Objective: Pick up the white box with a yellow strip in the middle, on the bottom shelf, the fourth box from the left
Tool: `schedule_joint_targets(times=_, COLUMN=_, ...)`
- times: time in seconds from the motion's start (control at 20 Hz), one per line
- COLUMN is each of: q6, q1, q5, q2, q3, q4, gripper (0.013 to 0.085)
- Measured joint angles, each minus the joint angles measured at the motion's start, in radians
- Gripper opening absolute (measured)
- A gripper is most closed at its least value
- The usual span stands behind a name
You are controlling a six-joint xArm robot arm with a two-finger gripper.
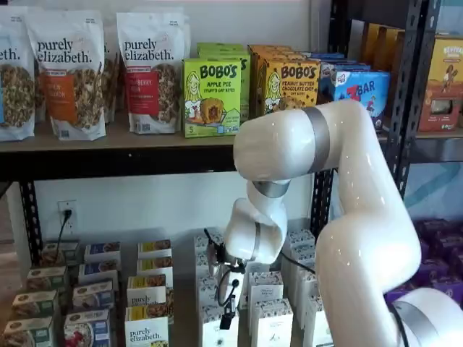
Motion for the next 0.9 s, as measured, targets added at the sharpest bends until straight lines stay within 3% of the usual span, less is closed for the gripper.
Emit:
schedule_joint_targets(times=0.5, q6=-0.028, q1=-0.018, q5=0.000, q2=0.097, q3=-0.121, q4=0.018, gripper=0.0850)
schedule_joint_targets(times=0.9, q6=0.023, q1=-0.035, q5=0.030, q2=0.156, q3=-0.200, q4=-0.054, gripper=0.0850)
